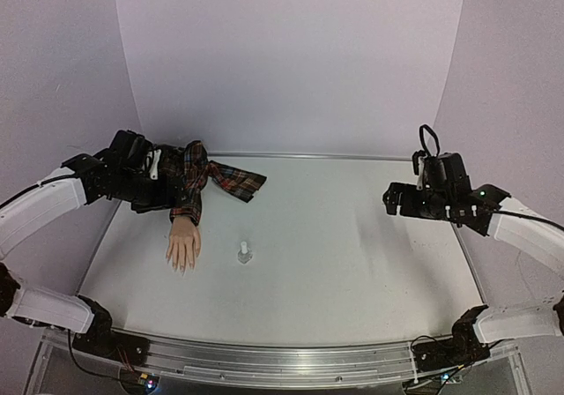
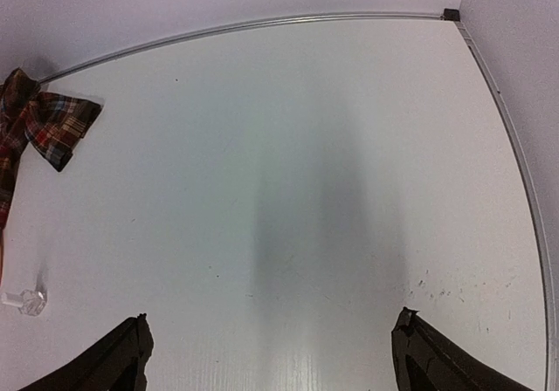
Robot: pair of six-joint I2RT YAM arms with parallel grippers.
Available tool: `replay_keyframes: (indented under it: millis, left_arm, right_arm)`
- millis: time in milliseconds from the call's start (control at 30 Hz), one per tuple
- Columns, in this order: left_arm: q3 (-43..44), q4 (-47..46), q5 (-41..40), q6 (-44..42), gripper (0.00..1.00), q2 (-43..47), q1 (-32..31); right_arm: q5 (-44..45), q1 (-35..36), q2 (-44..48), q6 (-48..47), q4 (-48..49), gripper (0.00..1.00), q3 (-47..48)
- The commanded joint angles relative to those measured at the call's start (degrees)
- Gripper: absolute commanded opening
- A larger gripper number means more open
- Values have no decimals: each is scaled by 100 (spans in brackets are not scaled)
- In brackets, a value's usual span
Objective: Paint the nails
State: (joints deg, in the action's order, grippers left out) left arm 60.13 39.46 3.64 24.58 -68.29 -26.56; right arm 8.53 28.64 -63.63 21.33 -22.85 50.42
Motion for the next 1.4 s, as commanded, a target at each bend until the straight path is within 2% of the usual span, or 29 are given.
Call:
replay_keyframes:
  millis: [0,167,267,367,400,467,600,667,767,833,967,1133,1367]
  left_arm:
    - [-146,-526,-130,331,83,-334,-538]
    - [-238,-870,-216,600,82,-785,-1252]
    - [-178,-1040,-294,727,81,-1140,-1694]
    - [16,-1122,-312,762,79,-1569,-2104]
    - [85,-1146,-312,764,78,-1710,-2223]
    - [216,-1172,-311,777,77,-1982,-2360]
    - [543,-1169,-312,711,72,-2566,-2452]
    - [761,-1142,-316,642,70,-2827,-2468]
    - [1001,-1024,-633,547,64,-3104,-2473]
    - [1137,-932,-732,497,61,-3272,-2474]
    - [1234,-870,-788,465,54,-3446,-2470]
    - [1212,-922,-832,481,47,-3499,-2471]
    - [1199,-877,-868,472,35,-3603,-2478]
  right_arm:
    - [-342,29,245,-193,657,98,-212]
    - [-326,30,512,-136,1331,98,-761]
    - [-221,21,327,-138,1419,97,-776]
    - [-382,21,-118,-269,1156,85,-461]
    - [-524,22,-210,-288,1051,86,-377]
    - [-910,22,-252,-324,1088,97,-375]
    - [-1277,30,-42,-293,1450,98,-602]
    - [-897,34,159,-185,1531,98,-729]
    - [168,34,320,19,1536,98,-877]
    - [-22,28,117,-376,1500,98,-807]
    - [55,30,-442,-494,657,98,-235]
    - [-663,56,-170,-399,1101,98,-508]
    - [-546,617,-42,-413,1289,98,-480]
